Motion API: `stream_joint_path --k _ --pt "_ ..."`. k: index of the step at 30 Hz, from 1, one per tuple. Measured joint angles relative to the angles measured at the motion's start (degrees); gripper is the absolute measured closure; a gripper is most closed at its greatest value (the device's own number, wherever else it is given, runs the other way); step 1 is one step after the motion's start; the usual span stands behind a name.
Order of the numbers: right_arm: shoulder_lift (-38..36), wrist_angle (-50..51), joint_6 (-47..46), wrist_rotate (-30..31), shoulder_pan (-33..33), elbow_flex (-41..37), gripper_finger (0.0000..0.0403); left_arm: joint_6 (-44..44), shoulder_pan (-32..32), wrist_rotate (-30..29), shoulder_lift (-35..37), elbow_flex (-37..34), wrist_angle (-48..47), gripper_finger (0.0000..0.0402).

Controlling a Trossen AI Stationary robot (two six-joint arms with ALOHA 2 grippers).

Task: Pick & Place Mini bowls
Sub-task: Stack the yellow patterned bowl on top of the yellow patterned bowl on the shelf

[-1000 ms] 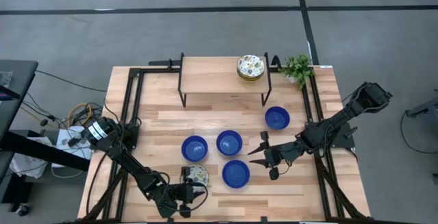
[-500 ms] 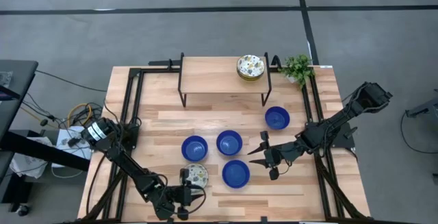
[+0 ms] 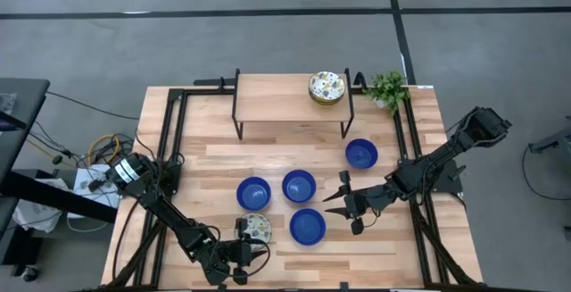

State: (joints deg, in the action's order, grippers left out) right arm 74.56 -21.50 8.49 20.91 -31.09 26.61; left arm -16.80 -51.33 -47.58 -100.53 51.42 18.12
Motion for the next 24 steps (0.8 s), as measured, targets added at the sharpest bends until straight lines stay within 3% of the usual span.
stream_joint_path --k 24 --pt "0.0 0.22 -0.04 -0.13 0.0 0.0 0.0276 -4.76 -0.2 -0.87 -0.02 0.0 -5.05 0.0295"
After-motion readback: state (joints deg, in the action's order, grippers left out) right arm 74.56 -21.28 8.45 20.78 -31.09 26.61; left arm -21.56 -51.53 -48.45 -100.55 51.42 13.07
